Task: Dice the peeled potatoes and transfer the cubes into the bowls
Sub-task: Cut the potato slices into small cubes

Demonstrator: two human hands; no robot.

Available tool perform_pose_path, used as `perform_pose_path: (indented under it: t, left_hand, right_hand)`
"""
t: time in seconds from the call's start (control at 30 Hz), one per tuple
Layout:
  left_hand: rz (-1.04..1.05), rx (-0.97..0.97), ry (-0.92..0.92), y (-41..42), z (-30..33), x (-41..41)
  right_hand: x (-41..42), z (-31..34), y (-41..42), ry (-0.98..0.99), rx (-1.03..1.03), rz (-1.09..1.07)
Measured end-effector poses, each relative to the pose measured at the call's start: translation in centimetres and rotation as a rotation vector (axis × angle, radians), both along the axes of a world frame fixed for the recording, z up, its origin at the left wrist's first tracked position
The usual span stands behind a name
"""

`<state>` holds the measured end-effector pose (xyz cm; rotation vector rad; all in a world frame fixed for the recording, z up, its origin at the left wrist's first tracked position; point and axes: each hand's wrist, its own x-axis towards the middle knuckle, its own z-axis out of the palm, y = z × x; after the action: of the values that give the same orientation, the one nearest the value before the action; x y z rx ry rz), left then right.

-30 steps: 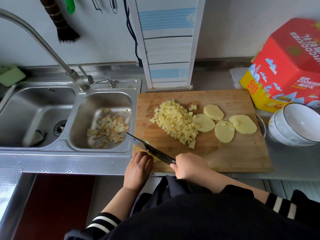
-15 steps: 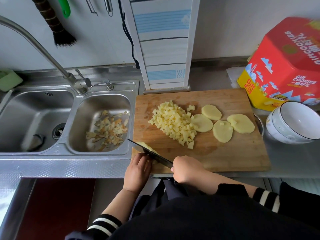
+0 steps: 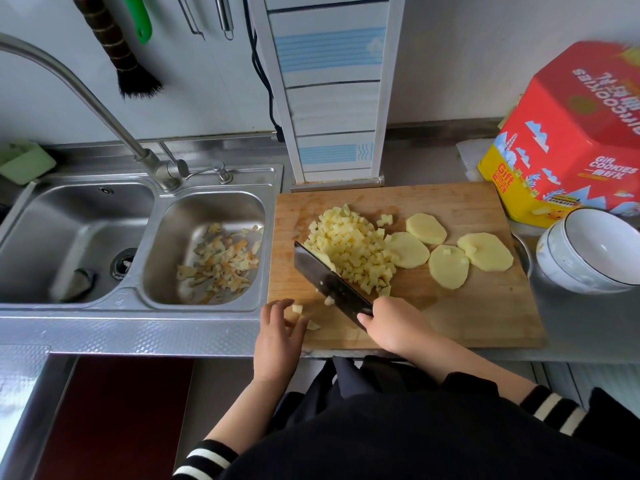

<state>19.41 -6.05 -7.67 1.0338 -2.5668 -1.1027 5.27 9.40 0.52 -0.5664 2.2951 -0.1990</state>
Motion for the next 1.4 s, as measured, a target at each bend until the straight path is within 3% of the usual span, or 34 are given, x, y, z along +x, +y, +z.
perform_pose_path:
  t: [0.13, 0.37, 0.6, 0.63, 0.73, 0.8, 0.93, 1.13, 1.3, 1.4]
  left_hand:
    - [0.101, 0.205, -0.140, 0.5, 0.7, -0.6]
    - [0.105, 0.148, -0.247, 0.7, 0.2, -3.5]
    - [0.004, 0.228, -0.179, 0.2, 0.9, -9.6]
    - [-0.022, 0.158, -0.143, 0.5, 1.2, -9.5]
    - [-0.270, -0.333, 0.109, 1.3, 1.9, -8.0]
    - [-0.447, -0.548, 0.127, 1.5, 1.4, -7.1]
    - [-0.530, -0.618, -0.016, 0.8, 0.2, -6.4]
    - [-0.470, -0.618, 0.041, -0.6, 1.8, -6.3]
    - [-0.513, -0.685, -0.140, -0.6, 1.7, -7.9]
    - [-0.523, -0.705, -0.156, -0.2, 0.8, -7.2]
  right_hand:
    - [-0.8, 0.2, 0.7, -0.012, -0.036, -0.103]
    - [-1.6, 0.2, 1.0, -0.008, -0.080, -0.202]
    - [-2.1, 0.7, 1.0, -0.003, -0.079, -0.234]
    - [-2.2, 0.7, 1.0, -0.007, -0.077, -0.236]
    - [-2.4, 0.6, 1.2, -0.039, -0.101, -0.265]
    - [-2.3, 0.8, 1.2, -0.064, -0.118, -0.278]
    - [-2.6, 1.1, 1.0, -0.092, -0.143, -0.288]
    - [-3.0, 1.1, 1.1, -0.131, -0.163, -0.311]
    - [-2.8, 1.1, 1.0, -0.136, -0.200, -0.330]
    - [-2.8, 1.2, 1.3, -0.131, -0.201, -0.321]
